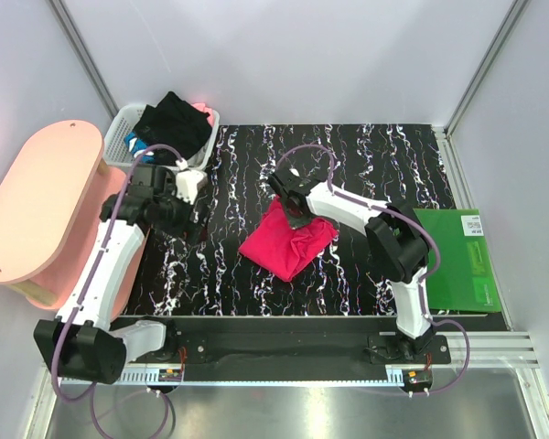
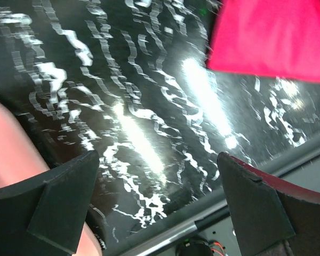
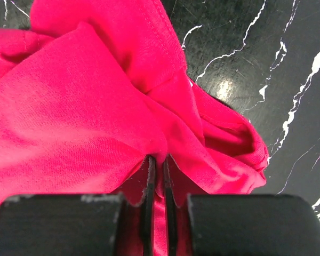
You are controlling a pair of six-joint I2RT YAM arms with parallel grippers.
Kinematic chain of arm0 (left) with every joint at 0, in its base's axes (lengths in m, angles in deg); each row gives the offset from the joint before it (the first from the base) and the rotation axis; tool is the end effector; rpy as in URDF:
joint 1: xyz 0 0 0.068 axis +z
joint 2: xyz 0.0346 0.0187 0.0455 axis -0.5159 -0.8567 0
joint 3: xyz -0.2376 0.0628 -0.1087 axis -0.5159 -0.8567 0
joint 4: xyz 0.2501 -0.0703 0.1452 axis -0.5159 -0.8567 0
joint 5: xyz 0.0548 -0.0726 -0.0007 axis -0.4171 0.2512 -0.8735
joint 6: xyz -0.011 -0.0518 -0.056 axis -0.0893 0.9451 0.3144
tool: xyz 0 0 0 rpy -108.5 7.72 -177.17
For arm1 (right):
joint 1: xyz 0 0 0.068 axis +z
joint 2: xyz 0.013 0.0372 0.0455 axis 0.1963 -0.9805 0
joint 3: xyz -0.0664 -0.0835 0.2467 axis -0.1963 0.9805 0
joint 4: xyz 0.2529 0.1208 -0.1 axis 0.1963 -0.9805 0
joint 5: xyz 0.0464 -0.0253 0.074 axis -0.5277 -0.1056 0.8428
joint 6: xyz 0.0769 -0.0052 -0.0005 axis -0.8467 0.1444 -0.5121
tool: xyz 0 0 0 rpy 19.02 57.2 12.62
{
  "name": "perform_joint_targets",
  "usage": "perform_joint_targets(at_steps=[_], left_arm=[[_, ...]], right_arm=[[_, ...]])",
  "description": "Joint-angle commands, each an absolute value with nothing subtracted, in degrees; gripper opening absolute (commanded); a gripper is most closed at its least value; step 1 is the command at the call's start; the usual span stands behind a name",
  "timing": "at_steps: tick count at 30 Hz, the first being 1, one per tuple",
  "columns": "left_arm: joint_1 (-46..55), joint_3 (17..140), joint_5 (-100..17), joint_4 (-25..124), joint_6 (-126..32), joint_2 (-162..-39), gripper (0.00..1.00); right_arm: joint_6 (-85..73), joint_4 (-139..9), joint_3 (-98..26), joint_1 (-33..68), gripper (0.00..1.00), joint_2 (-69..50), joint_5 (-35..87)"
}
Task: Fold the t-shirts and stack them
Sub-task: Fold the long partially folded tshirt into a neat square
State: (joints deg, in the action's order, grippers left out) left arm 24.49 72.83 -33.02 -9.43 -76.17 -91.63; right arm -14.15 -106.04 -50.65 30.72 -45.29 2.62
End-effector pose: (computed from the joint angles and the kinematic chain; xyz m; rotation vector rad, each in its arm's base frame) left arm 0.2718 -0.0503 0.2939 0.6319 2.4554 -0.3017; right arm 0.3600 0.3013 0.1435 -0.5615 2.6218 -0.0696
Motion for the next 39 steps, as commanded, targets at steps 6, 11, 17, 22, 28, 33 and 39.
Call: perform_joint_targets(at_steps=[6, 11, 17, 22, 28, 33, 39], left_arm=[[11.38, 68.82, -32.81, -5.81, -73.75, -93.63, 0.99], [10.93, 73.47, -31.24, -5.55, -74.01, -99.96, 0.99], [8.82, 78.57, -31.76, -5.46, -73.84, -109.18, 0.99], [4.61, 82.97, -32.37, -5.2, -73.57, -116.82, 0.99], [3.02, 88.33, -31.32, -5.37, -73.75, -124.91, 0.99], [2.93, 92.02, -28.95, -5.28, -72.44, -128.18, 0.99], [3.63, 94.57, -24.9, -5.28, -70.32, -130.11, 0.99]], right_arm=[[-11.65, -104.8, -54.39, 30.61, 0.02, -38.59, 2.72], [-12.18, -105.15, -51.67, 30.69, 0.02, -34.28, 2.99], [-11.12, -104.8, -49.21, 29.2, 0.03, -34.89, 0.52], [-11.47, -104.1, -48.68, 26.48, 0.15, -39.36, -3.76], [-17.44, -106.89, -48.15, 23.23, 0.92, -41.74, -17.03], [-21.57, -107.61, -47.19, 20.42, 1.0, -36.49, -13.82], [-26.85, -105.42, -44.73, 19.71, 1.0, -26.74, 5.34]])
